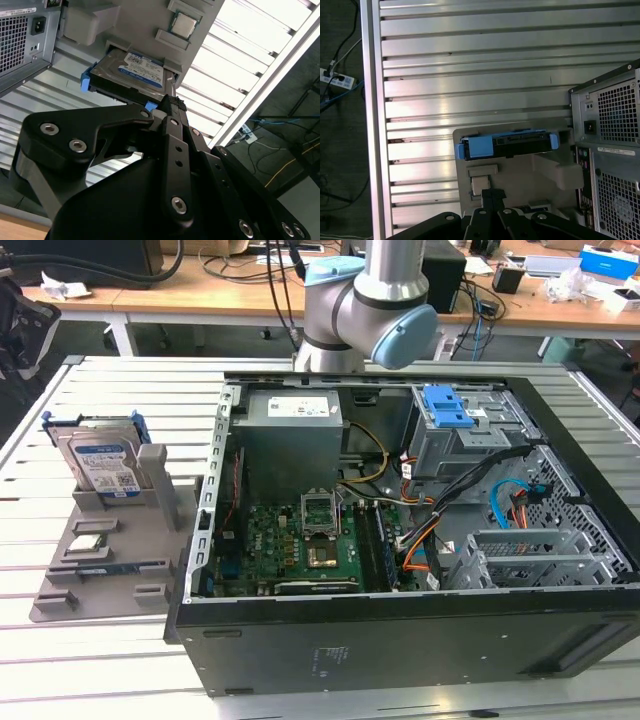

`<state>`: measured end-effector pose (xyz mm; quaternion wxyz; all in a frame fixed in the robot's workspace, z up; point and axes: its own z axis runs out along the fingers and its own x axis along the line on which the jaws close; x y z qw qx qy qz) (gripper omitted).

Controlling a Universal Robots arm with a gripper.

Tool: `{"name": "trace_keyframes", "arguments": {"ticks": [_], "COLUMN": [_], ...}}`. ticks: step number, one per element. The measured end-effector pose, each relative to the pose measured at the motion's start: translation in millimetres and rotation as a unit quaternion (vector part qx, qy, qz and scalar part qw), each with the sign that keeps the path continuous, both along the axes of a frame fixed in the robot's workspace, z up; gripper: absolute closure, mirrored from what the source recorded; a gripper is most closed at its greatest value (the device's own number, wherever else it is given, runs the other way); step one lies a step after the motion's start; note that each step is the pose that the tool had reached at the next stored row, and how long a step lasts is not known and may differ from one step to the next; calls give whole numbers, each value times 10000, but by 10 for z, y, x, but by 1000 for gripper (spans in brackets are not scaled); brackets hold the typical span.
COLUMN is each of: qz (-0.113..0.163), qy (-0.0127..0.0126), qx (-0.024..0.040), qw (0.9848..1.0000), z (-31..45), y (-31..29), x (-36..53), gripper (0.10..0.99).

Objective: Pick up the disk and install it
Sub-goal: 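Reach for the disk, then pick up the disk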

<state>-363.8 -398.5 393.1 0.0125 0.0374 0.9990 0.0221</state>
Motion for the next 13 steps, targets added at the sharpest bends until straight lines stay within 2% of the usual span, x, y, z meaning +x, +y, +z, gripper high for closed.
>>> {"name": "trace_keyframes", "arguments": {"ticks": [13], "qz": [42], "qy": [0], "qx": [0], "qw": [10000], "z": [0], "y": [0], "x": [-3], "gripper": [980]}}
